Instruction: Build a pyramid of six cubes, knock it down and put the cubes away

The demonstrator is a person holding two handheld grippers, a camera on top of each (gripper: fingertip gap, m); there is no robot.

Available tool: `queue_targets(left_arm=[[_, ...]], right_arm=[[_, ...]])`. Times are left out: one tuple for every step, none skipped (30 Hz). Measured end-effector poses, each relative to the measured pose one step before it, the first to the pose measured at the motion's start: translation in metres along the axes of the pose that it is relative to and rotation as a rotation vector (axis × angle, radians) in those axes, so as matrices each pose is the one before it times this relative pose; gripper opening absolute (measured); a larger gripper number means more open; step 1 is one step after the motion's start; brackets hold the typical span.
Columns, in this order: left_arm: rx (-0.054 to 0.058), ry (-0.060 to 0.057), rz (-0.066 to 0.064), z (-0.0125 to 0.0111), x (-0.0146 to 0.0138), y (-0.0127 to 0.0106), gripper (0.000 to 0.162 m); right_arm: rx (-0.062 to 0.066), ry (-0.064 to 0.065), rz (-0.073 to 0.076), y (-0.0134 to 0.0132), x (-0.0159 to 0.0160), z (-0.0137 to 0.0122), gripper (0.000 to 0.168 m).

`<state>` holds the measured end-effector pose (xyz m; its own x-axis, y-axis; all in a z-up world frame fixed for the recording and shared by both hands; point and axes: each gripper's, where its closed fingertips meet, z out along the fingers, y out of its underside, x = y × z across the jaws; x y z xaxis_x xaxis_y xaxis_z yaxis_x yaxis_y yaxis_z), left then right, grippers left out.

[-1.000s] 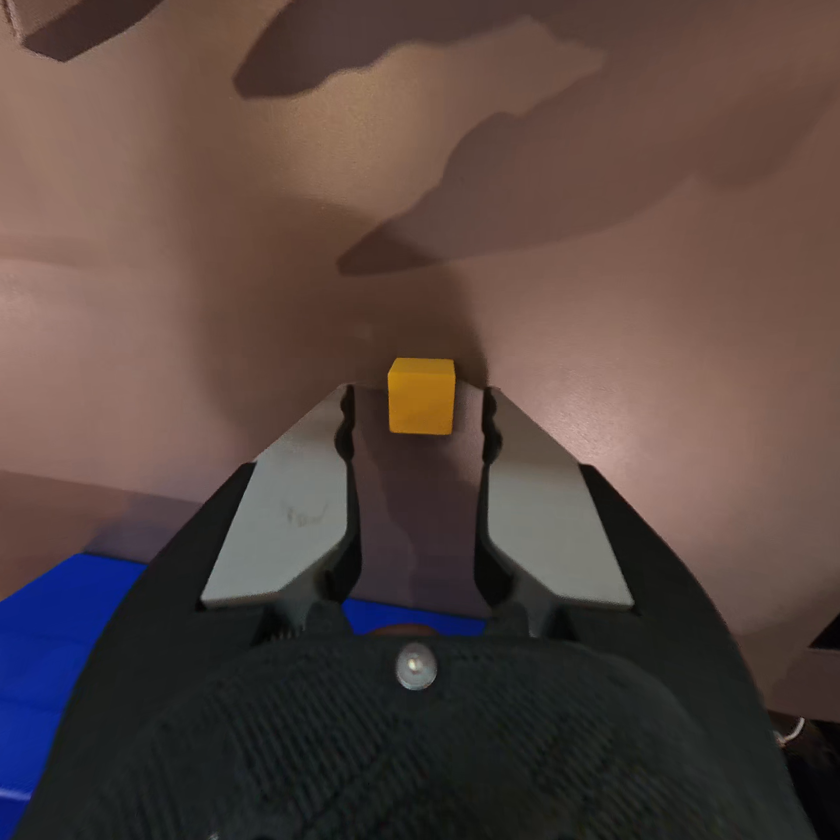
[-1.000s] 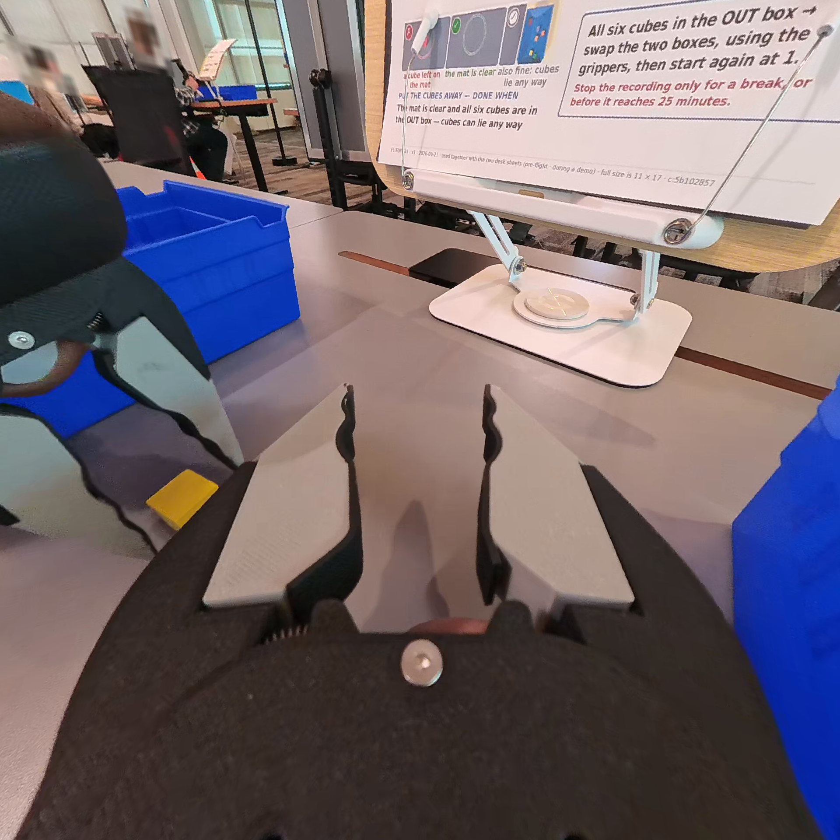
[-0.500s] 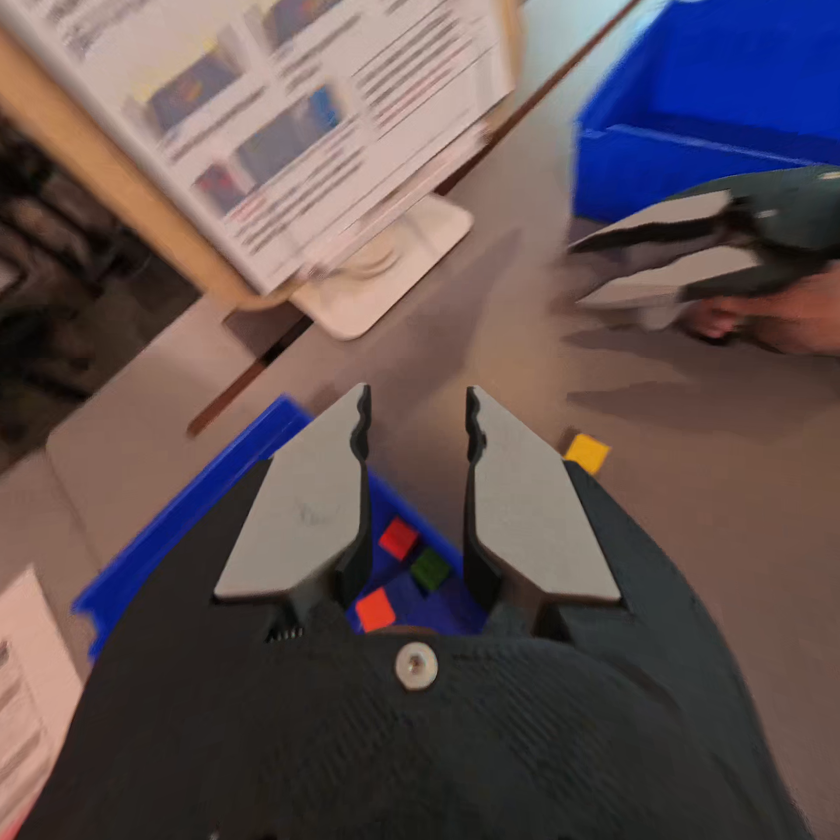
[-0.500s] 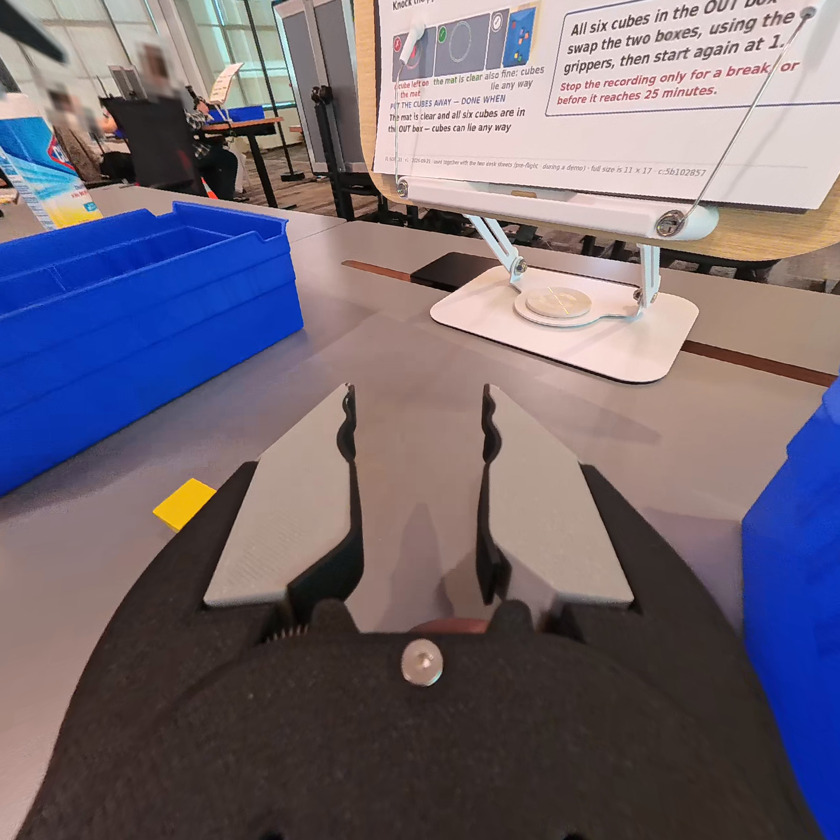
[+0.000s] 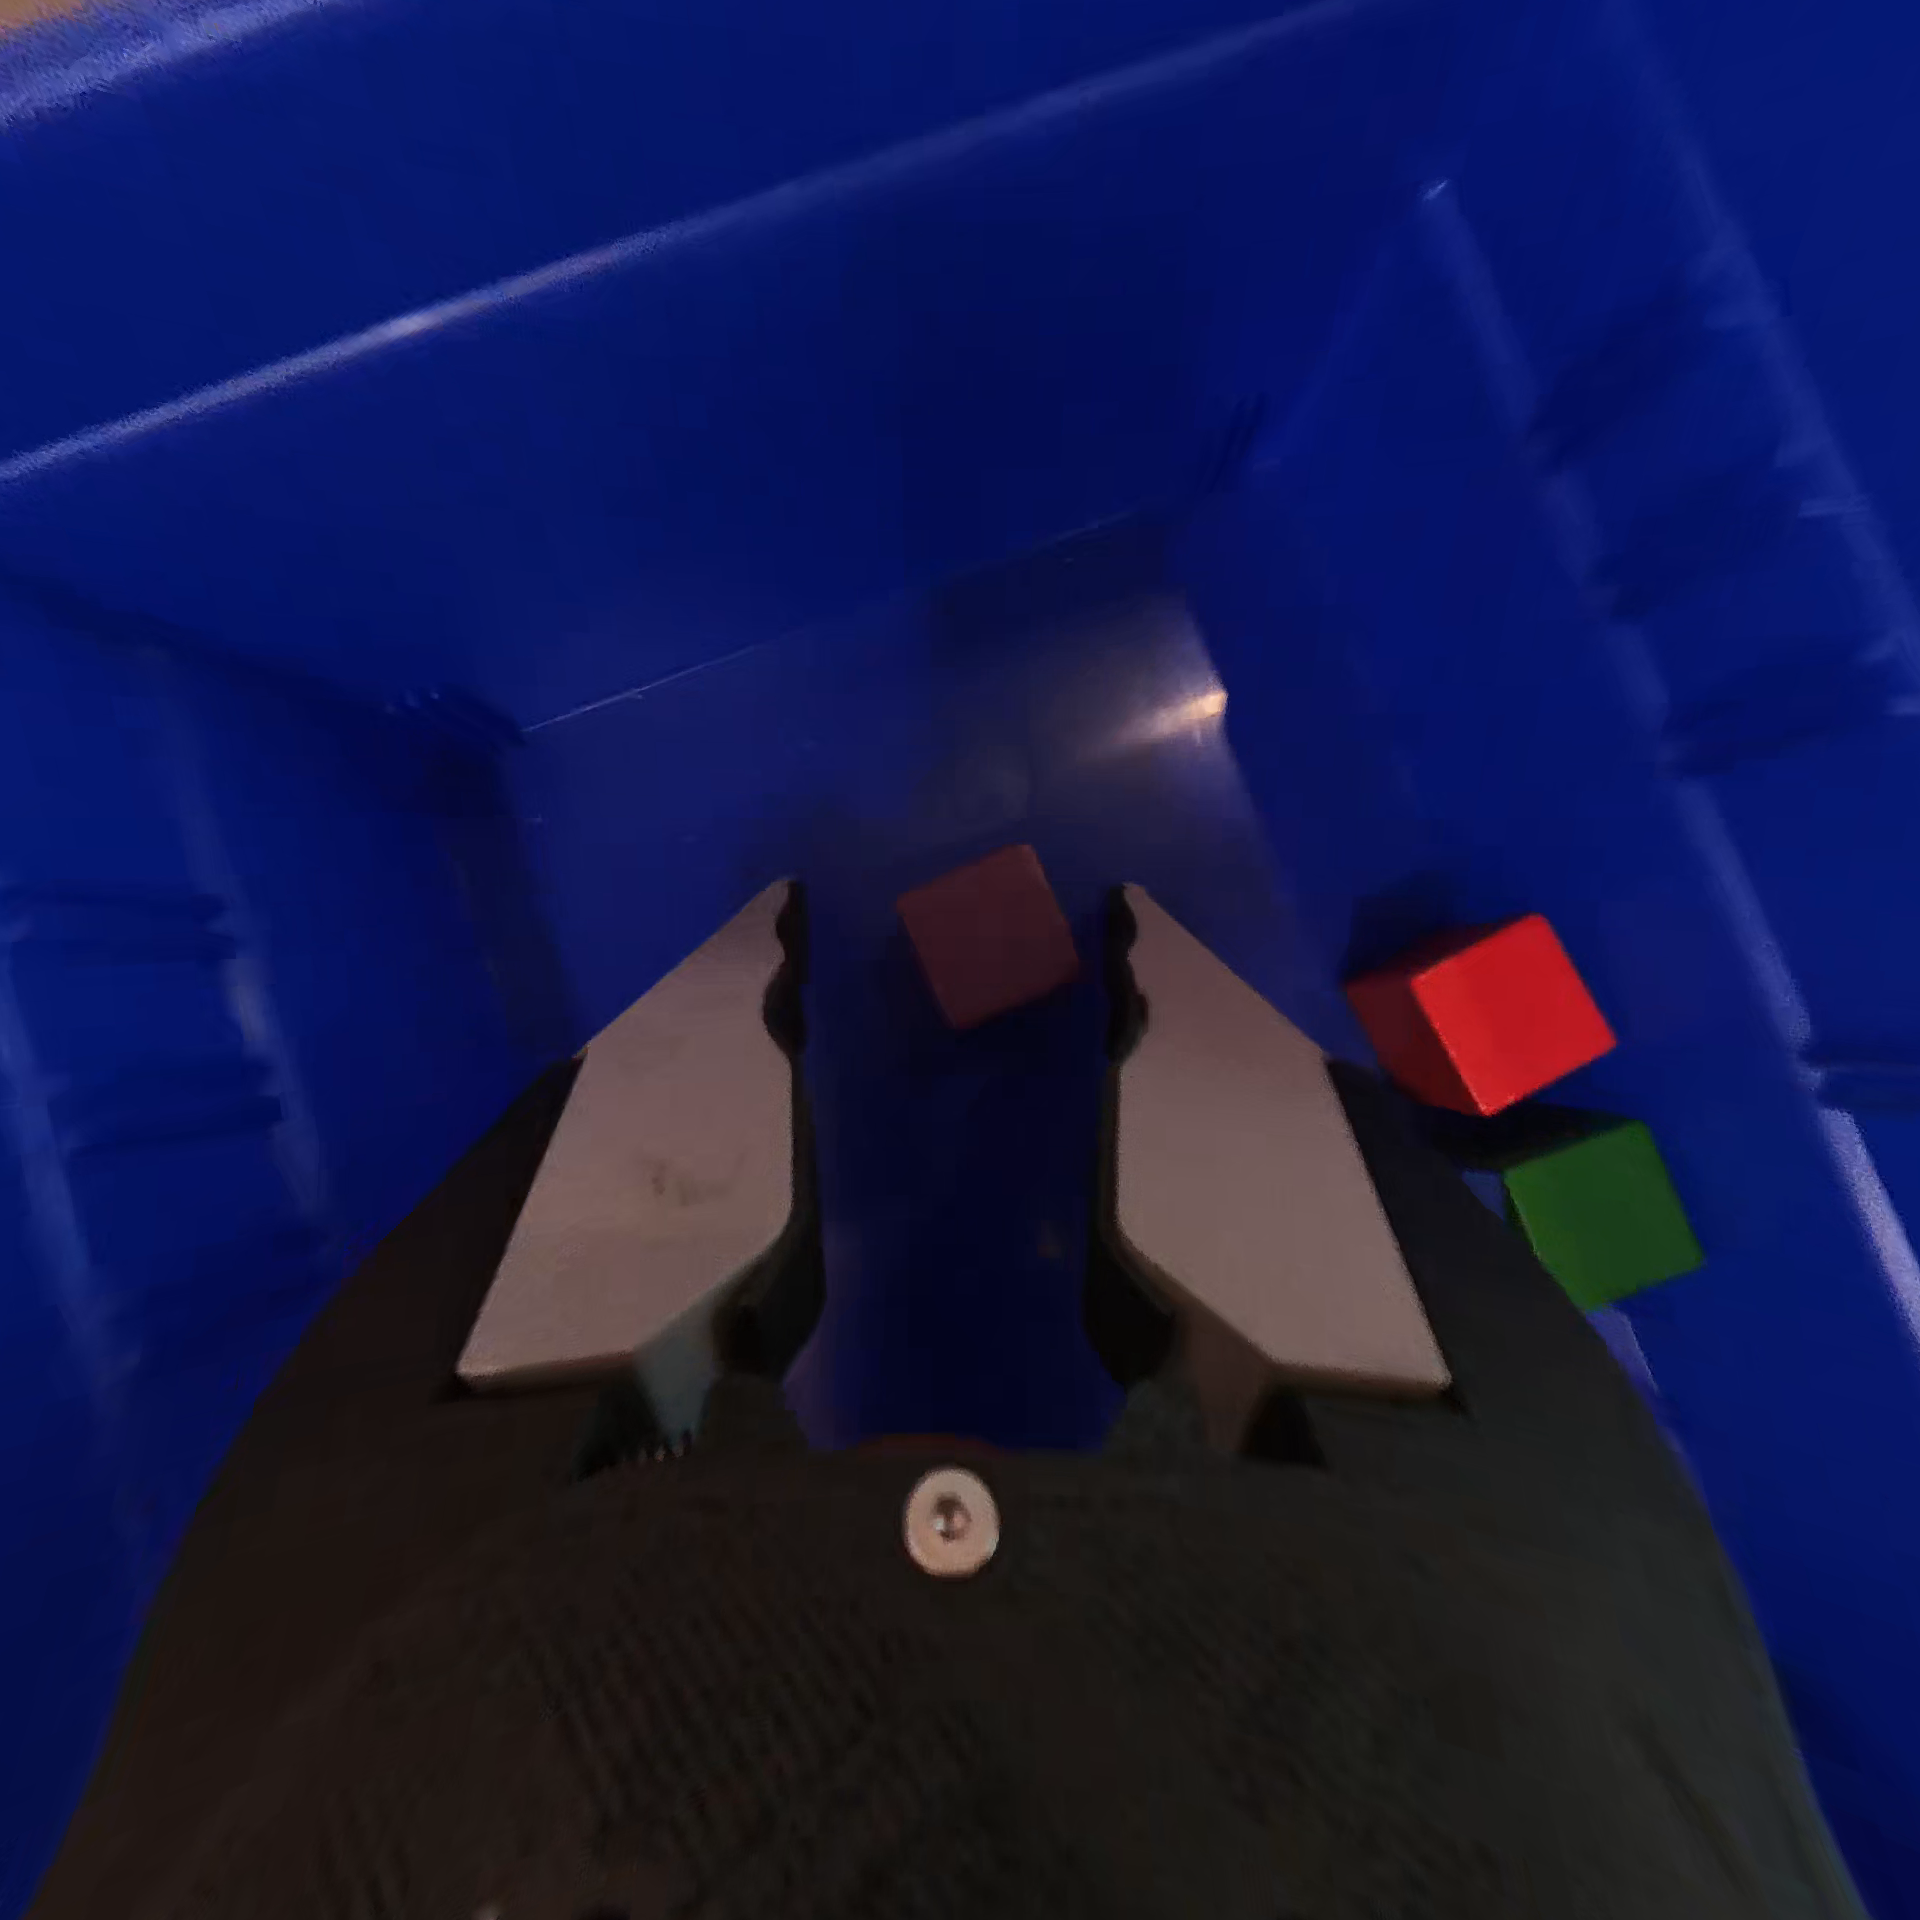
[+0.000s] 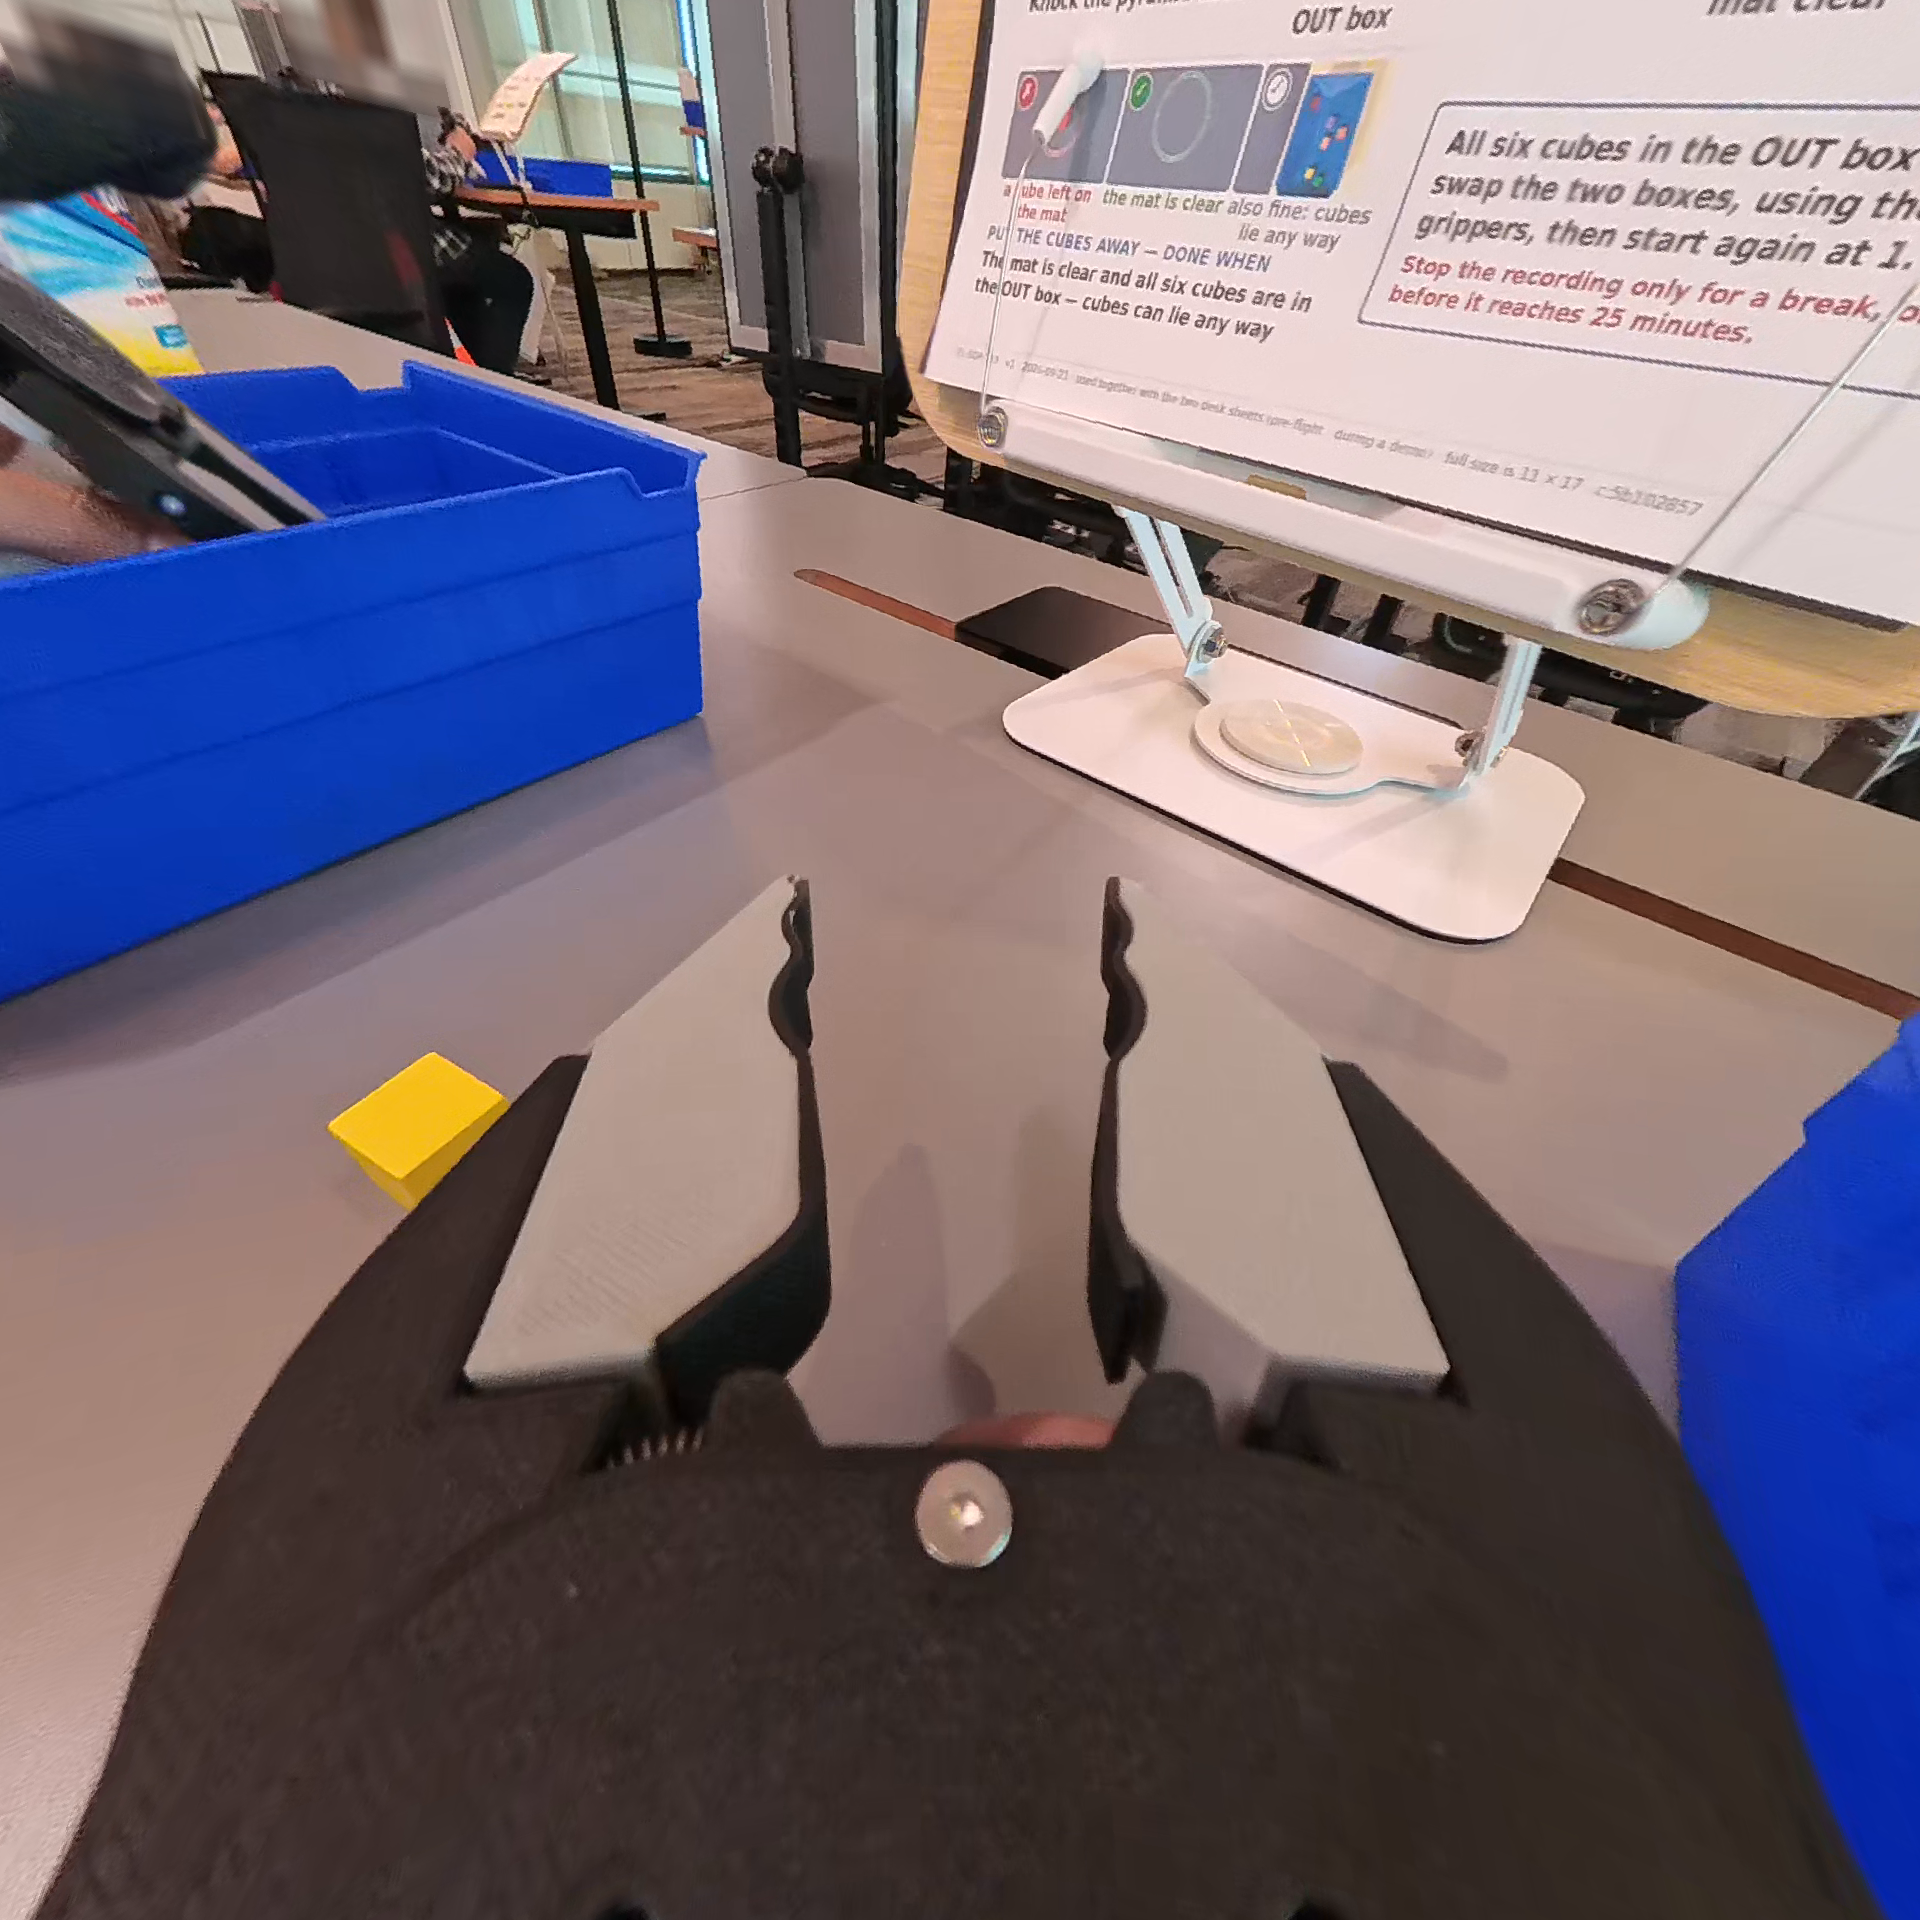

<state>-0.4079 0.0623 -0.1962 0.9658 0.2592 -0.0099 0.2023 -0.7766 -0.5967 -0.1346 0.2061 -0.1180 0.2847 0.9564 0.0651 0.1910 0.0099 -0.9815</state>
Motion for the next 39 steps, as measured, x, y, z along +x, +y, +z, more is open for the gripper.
queue_targets(left_arm=[[-0.0139,0.0182,0.0089,0.00357,0.00436,0.00229,0.058],[0.0107,-0.0069,0.0141,-0.00002,0.00031,-0.00200,0.050],[-0.0037,0.0010,0.0091,-0.00043,0.00072,-0.00013,0.035],[-0.0021,-0.0161,0.0074,-0.00064,-0.00181,0.00021,0.031],[-0.0010,-0.0249,0.0116,-0.00075,-0.00311,0.00039,0.031],[-0.0035,-0.0253,0.0123,-0.00081,-0.00306,0.00051,0.031],[-0.0031,-0.0226,0.0095,-0.00066,-0.00277,0.00046,0.030],[0.0038,-0.0178,0.0071,-0.00066,-0.00194,-0.00070,0.030],[0.0102,-0.0109,0.0047,-0.00099,-0.00080,-0.00176,0.030],[0.0119,-0.0104,0.0037,-0.00185,-0.00103,-0.00215,0.030],[0.0191,-0.0163,0.0043,-0.00286,-0.00202,-0.00339,0.030],[0.0293,-0.0194,0.0032,-0.00388,-0.00286,-0.00513,0.030],[0.0365,-0.0177,-0.0004,-0.00451,-0.00265,-0.00632,0.030],[0.0407,-0.0165,-0.0047,-0.00484,-0.00249,-0.00655,0.030],[0.0378,-0.0076,-0.0035,-0.00496,-0.00103,-0.00629,0.030],[0.0347,0.0008,0.0006,-0.00541,0.00057,-0.00594,0.030],[0.0351,0.0063,0.0082,-0.00616,0.00181,-0.00652,0.030],[0.0254,0.0157,0.0139,-0.00748,0.00327,-0.00604,0.030],[0.0113,0.0261,0.0065,-0.00915,0.00483,-0.00525,0.030],[0.0228,0.0300,-0.0106,-0.01106,0.00608,-0.00846,0.030],[0.0472,0.0469,-0.0104,-0.01234,0.01103,-0.01293,0.030],[0.0562,0.0529,0.0021,-0.01146,0.01479,-0.01476,0.029],[0.0433,0.0375,0.0104,-0.00871,0.01484,-0.01349,0.029],[0.0239,0.0264,0.0209,-0.00565,0.01464,-0.01096,0.029],[0.0037,0.0249,0.0304,-0.00289,0.01541,-0.00872,0.029],[-0.0068,0.0273,0.0365,-0.00099,0.01671,-0.00797,0.029],[-0.0061,0.0303,0.0401,-0.00023,0.01765,-0.00899,0.029],[-0.0033,0.0301,0.0398,0.00005,0.01767,-0.01028,0.029],[0.0036,0.0313,0.0405,0.00044,0.01790,-0.01168,0.029],[0.0053,0.0389,0.0433,0.00140,0.01886,-0.01193,0.029],[-0.0012,0.0457,0.0447,0.00323,0.01931,-0.01044,0.029],[-0.0010,0.0355,0.0420,0.00496,0.01635,-0.00969,0.029],[-0.0011,0.0255,0.0390,0.00686,0.01319,-0.00830,0.029],[-0.0106,0.0219,0.0320,0.00844,0.01061,-0.00556,0.029],[-0.0224,0.0155,0.0250,0.00962,0.00772,-0.00225,0.029],[-0.0297,0.0035,0.0195,0.00975,0.00467,-0.00006,0.029],[-0.0253,-0.0088,0.0167,0.00887,0.00172,0.00012,0.029],[-0.0175,-0.0062,0.0164,0.00694,0.00133,-0.00076,0.029],[-0.0032,0.0026,0.0113,0.00448,0.00144,-0.00350,0.029]], right_arm=[[-0.0008,0.0031,0.0004,0.00009,0.00037,0.00004,0.054],[0.0026,-0.0014,0.0025,-0.00034,0.00019,-0.00028,0.054],[0.0048,-0.0021,0.0052,-0.00047,0.00023,-0.00052,0.054],[0.0053,-0.0010,0.0072,-0.00060,0.00059,-0.00061,0.053],[0.0033,-0.0014,0.0076,-0.00039,0.00062,-0.00041,0.054],[0.0003,-0.0011,0.0073,0.00007,0.00068,-0.00030,0.054],[-0.0007,-0.0006,0.0064,0.00019,0.00060,-0.00033,0.054],[0.0002,-0.0006,0.0049,0.00010,0.00049,-0.00063,0.054],[0.0009,-0.0014,0.0030,0.00001,0.00024,-0.00067,0.054],[0.0002,-0.0019,0.0010,0.00008,-0.00003,-0.00062,0.054],[-0.0003,-0.0005,0.0001,0.00011,0.00017,-0.00046,0.054],[-0.0003,-0.0012,0.0001,0.00006,-0.00005,-0.00009,0.054],[-0.0029,-0.0022,-0.0002,0.00030,-0.00028,0.00042,0.054],[-0.0052,-0.0015,-0.0012,0.00068,-0.00029,0.00053,0.054],[-0.0050,-0.0019,-0.0026,0.00063,-0.00056,0.00055,0.054],[-0.0046,-0.0029,-0.0040,0.00058,-0.00069,0.00055,0.054],[-0.0053,-0.0041,-0.0047,0.00064,-0.00106,0.00064,0.054],[-0.0058,-0.0047,-0.0049,0.00059,-0.00102,0.00062,0.054],[-0.0057,-0.0044,-0.0047,0.00067,-0.00099,0.00064,0.053],[-0.0051,-0.0047,-0.0040,0.00060,-0.00095,0.00062,0.053],[-0.0040,-0.0040,-0.0030,0.00040,-0.00084,0.00039,0.053],[-0.0034,-0.0041,-0.0027,0.00041,-0.00077,0.00049,0.053],[-0.0037,-0.0043,-0.0028,0.00045,-0.00070,0.00049,0.052],[-0.0030,-0.0032,-0.0024,0.00037,-0.00065,0.00042,0.052],[-0.0011,-0.0009,-0.0014,0.00008,-0.00020,0.00019,0.052],[0.0014,0.0024,0.0003,-0.00023,0.00029,-0.00023,0.052],[0.0046,0.0047,0.0017,-0.00057,0.00092,-0.00041,0.052],[0.0056,0.0058,0.0011,-0.00072,0.00123,-0.00074,0.052],[0.0034,0.0046,-0.0013,-0.00034,0.00121,-0.00077,0.051],[0.0006,0.0038,-0.0020,-0.00003,0.00134,-0.00051,0.052],[-0.0013,0.0041,-0.0005,0.00021,0.00163,-0.00045,0.052],[-0.0004,0.0036,0.0034,0.00011,0.00161,-0.00039,0.052],[0.0007,-0.0010,0.0060,0.00001,0.00115,-0.00051,0.052],[0.0009,-0.0006,0.0088,-0.00014,0.00131,-0.00044,0.052],[-0.0010,0.0007,0.0083,0.00019,0.00159,-0.00044,0.052],[-0.0026,0.0003,0.0050,0.00036,0.00161,-0.00038,0.052],[-0.0013,0.0017,0.0046,0.00017,0.00184,-0.00029,0.051],[-0.0012,-0.0005,0.0056,0.00034,0.00146,-0.00024,0.050],[-0.0019,-0.0026,0.0095,0.00045,0.00110,0.00009,0.049]])
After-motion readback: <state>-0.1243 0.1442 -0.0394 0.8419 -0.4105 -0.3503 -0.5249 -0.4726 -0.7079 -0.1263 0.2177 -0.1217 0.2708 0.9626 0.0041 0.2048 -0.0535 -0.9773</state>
